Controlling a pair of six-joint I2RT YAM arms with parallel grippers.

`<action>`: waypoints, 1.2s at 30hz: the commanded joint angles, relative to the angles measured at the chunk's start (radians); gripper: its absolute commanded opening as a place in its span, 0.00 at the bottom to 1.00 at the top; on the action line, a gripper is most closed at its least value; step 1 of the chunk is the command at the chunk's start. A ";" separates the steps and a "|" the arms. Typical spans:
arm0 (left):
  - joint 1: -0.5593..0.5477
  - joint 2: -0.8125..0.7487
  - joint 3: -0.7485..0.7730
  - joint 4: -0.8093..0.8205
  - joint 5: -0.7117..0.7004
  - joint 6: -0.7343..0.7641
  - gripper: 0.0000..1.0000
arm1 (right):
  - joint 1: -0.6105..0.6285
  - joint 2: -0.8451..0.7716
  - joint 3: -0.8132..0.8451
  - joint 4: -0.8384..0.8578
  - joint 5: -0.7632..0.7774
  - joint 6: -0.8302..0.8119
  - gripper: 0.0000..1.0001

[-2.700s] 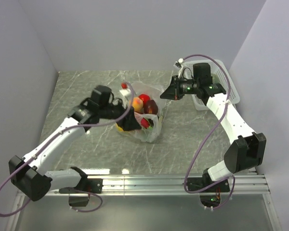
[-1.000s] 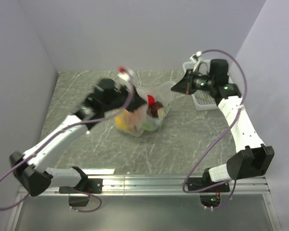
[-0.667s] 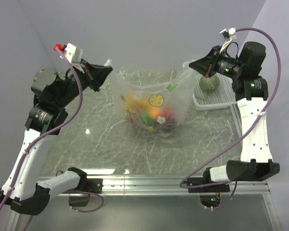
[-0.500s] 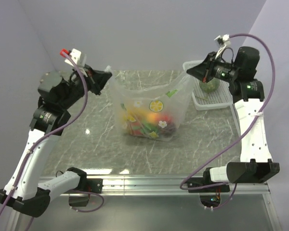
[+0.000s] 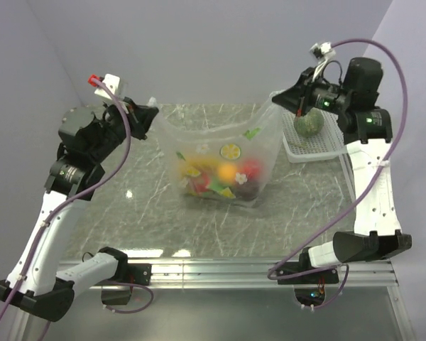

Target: Place the fake fruits into the plastic bag and tie a complex knot

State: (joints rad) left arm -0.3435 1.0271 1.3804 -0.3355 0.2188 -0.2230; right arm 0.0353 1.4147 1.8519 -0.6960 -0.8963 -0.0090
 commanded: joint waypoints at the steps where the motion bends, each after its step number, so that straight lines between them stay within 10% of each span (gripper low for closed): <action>1: 0.006 -0.010 0.089 0.104 -0.055 0.059 0.00 | 0.006 0.015 0.115 0.046 -0.007 -0.058 0.00; 14: 0.008 -0.165 -0.279 -0.007 -0.064 -0.013 0.00 | 0.192 -0.220 -0.437 0.070 0.207 -0.361 0.00; 25: 0.008 -0.056 -0.009 -0.068 -0.128 -0.018 0.01 | 0.192 -0.238 -0.297 0.052 0.244 -0.365 0.00; 30: 0.008 -0.019 0.034 -0.138 -0.124 0.010 0.55 | 0.192 -0.203 -0.283 0.058 0.241 -0.385 0.00; 36: 0.009 -0.001 0.124 -0.231 -0.046 0.170 0.78 | 0.192 -0.214 -0.319 0.059 0.235 -0.398 0.00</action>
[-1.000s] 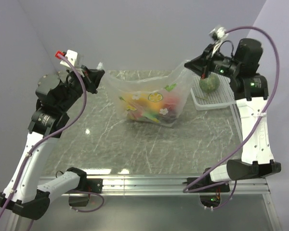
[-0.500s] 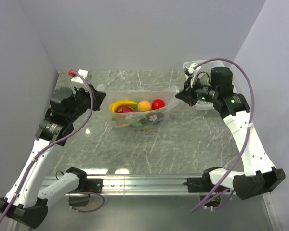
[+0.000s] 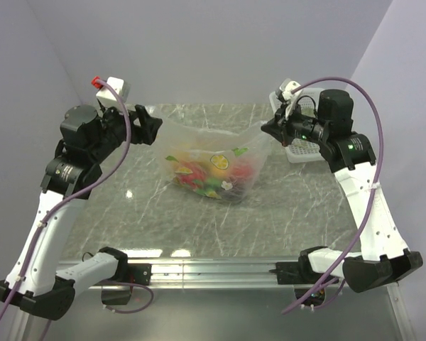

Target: Place the fake fruits into the plastic bag and tie a complex knot

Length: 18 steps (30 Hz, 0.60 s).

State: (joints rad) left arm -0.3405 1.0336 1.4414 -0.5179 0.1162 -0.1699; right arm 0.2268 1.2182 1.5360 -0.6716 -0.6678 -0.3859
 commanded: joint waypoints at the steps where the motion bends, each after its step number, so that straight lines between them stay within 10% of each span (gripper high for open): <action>1: 0.005 -0.016 0.065 -0.044 0.098 0.156 0.82 | 0.002 -0.022 -0.008 0.035 0.005 -0.024 0.00; 11: -0.029 0.178 0.295 -0.264 0.612 0.572 0.93 | 0.002 -0.059 -0.027 0.023 0.004 -0.034 0.00; 18: -0.288 0.155 -0.002 -0.134 0.329 0.897 0.99 | 0.003 -0.069 -0.039 0.009 -0.015 -0.044 0.00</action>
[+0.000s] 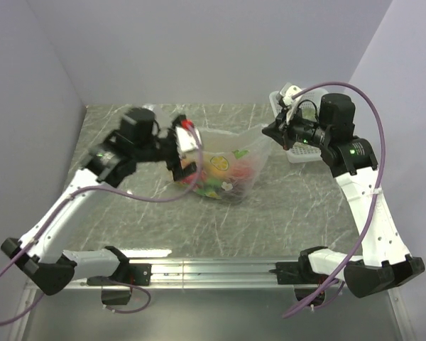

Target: Place the fake fruits into the plastic bag and tie a complex knot

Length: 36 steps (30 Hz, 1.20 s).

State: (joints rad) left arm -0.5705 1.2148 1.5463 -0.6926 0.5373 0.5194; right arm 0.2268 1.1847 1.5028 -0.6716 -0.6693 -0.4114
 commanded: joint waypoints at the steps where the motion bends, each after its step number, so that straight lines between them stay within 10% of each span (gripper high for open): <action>1: -0.077 -0.027 -0.136 0.060 -0.130 0.235 0.99 | 0.005 -0.037 -0.007 -0.002 -0.013 -0.033 0.00; 13: -0.089 0.090 -0.353 0.542 -0.191 0.416 0.99 | 0.014 -0.073 -0.042 -0.068 -0.015 -0.102 0.00; 30: -0.045 0.305 -0.175 0.394 -0.047 0.455 0.97 | 0.031 -0.111 -0.084 -0.123 -0.036 -0.239 0.00; 36: -0.011 0.399 -0.060 0.191 0.009 0.436 0.71 | 0.031 -0.129 -0.107 -0.097 -0.019 -0.242 0.00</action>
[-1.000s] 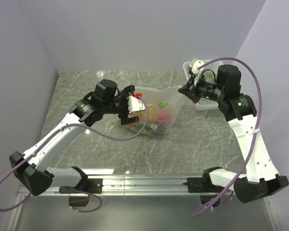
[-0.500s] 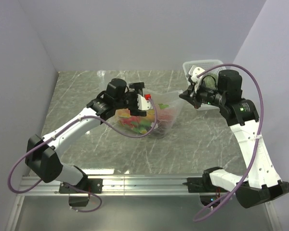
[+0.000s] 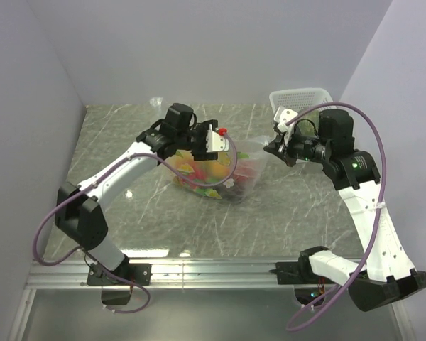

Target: Place the fake fruits into the plastic bag and tie a complex knot

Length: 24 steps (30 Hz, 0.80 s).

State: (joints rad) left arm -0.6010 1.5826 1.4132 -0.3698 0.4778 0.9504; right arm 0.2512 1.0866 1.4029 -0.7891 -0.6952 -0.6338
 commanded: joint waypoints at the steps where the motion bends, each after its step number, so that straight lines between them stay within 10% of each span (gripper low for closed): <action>1: 0.024 0.060 0.107 -0.191 0.076 -0.018 0.68 | 0.007 -0.033 -0.012 0.039 0.008 -0.018 0.00; 5: 0.044 0.103 0.144 -0.271 0.088 -0.070 0.42 | 0.008 -0.031 -0.012 0.083 0.014 0.014 0.00; 8: 0.060 0.100 0.145 -0.282 0.146 -0.139 0.15 | 0.005 -0.028 -0.008 0.125 0.040 0.072 0.52; 9: 0.061 0.093 0.145 -0.282 0.168 -0.154 0.11 | 0.002 -0.031 -0.021 0.157 0.058 0.112 0.84; 10: 0.061 0.090 0.145 -0.282 0.182 -0.179 0.06 | -0.004 -0.051 -0.034 0.174 0.072 0.129 0.89; 24: 0.070 0.073 0.158 -0.314 0.289 -0.212 0.00 | -0.087 -0.048 -0.210 0.482 -0.191 0.135 1.00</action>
State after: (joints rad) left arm -0.5331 1.6836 1.5265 -0.6773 0.7097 0.7616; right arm 0.1596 0.9642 1.1381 -0.4446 -0.8066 -0.5461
